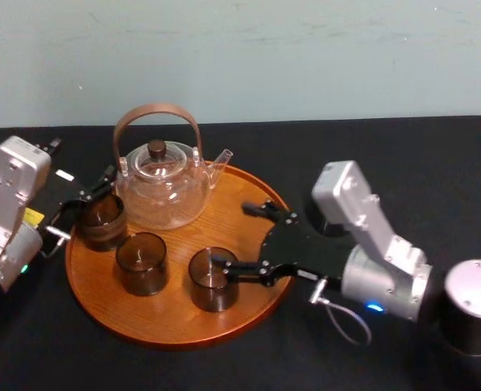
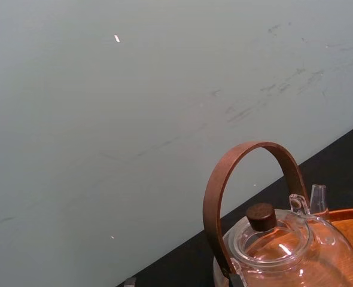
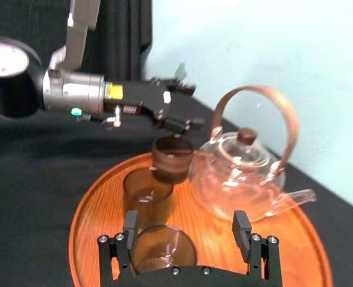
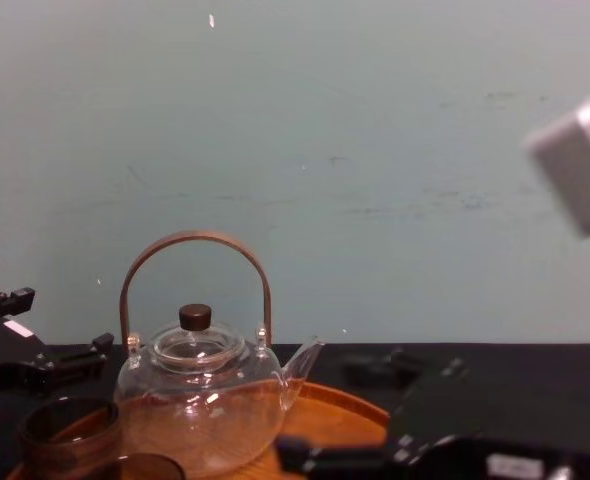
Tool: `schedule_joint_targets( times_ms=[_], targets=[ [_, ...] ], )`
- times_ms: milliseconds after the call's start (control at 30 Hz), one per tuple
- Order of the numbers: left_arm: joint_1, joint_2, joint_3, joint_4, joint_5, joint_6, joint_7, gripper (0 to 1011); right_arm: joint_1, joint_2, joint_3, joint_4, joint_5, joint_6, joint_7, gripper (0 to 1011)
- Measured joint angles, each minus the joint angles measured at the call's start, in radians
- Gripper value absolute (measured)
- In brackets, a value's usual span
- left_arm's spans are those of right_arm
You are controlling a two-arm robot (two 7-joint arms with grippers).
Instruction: Pick up the glass from the table and place it on the tray.
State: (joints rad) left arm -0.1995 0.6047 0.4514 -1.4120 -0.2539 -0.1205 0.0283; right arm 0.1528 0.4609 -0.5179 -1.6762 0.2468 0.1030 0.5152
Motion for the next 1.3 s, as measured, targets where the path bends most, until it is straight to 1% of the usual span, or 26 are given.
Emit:
schedule_joint_targets(
  times_ms=[33,100,133,200,267,333,367,433,567,667,767,800,900,967,1167,1267,1300],
  targets=[
    [0.0,0.0,0.0,0.0,0.0,0.0,0.0,1001,-0.012,0.012,0.016,-0.017,0.016,-0.008,0.0,1002],
    [0.0,0.0,0.0,0.0,0.0,0.0,0.0,1001,-0.025,0.026,0.033,-0.03,0.033,-0.014,-0.001,1002],
    [0.0,0.0,0.0,0.0,0.0,0.0,0.0,1001,-0.039,0.04,0.049,-0.04,0.048,-0.02,-0.002,1002],
    [0.0,0.0,0.0,0.0,0.0,0.0,0.0,1001,-0.055,0.055,0.068,-0.049,0.066,-0.027,-0.004,1002],
    [0.0,0.0,0.0,0.0,0.0,0.0,0.0,1001,-0.079,0.08,0.094,-0.056,0.087,-0.042,-0.005,1002],
    [0.0,0.0,0.0,0.0,0.0,0.0,0.0,1001,-0.092,0.093,0.107,-0.057,0.096,-0.053,-0.007,1002],
    [0.0,0.0,0.0,0.0,0.0,0.0,0.0,1001,-0.108,0.108,0.122,-0.057,0.103,-0.064,-0.008,1002],
    [0.0,0.0,0.0,0.0,0.0,0.0,0.0,1001,-0.126,0.127,0.138,-0.05,0.106,-0.077,-0.013,1002],
    [0.0,0.0,0.0,0.0,0.0,0.0,0.0,1001,-0.152,0.149,0.162,-0.031,0.105,-0.09,-0.023,1002],
    [0.0,0.0,0.0,0.0,0.0,0.0,0.0,1001,-0.163,0.158,0.179,-0.017,0.108,-0.096,-0.028,1002],
    [0.0,0.0,0.0,0.0,0.0,0.0,0.0,1001,-0.173,0.164,0.211,0.007,0.118,-0.099,-0.041,1002],
    [0.0,0.0,0.0,0.0,0.0,0.0,0.0,1001,-0.173,0.164,0.211,0.007,0.118,-0.099,-0.041,1002],
    [0.0,0.0,0.0,0.0,0.0,0.0,0.0,1001,-0.179,0.166,0.243,0.026,0.132,-0.1,-0.05,1002],
    [0.0,0.0,0.0,0.0,0.0,0.0,0.0,1001,-0.179,0.166,0.252,0.032,0.135,-0.099,-0.054,1002],
    [0.0,0.0,0.0,0.0,0.0,0.0,0.0,1001,-0.162,0.149,0.279,0.068,0.151,-0.07,-0.072,1002],
    [0.0,0.0,0.0,0.0,0.0,0.0,0.0,1001,-0.15,0.141,0.281,0.083,0.154,-0.059,-0.075,1002],
    [0.0,0.0,0.0,0.0,0.0,0.0,0.0,1001,-0.139,0.134,0.282,0.095,0.158,-0.047,-0.077,1002]
  ],
)
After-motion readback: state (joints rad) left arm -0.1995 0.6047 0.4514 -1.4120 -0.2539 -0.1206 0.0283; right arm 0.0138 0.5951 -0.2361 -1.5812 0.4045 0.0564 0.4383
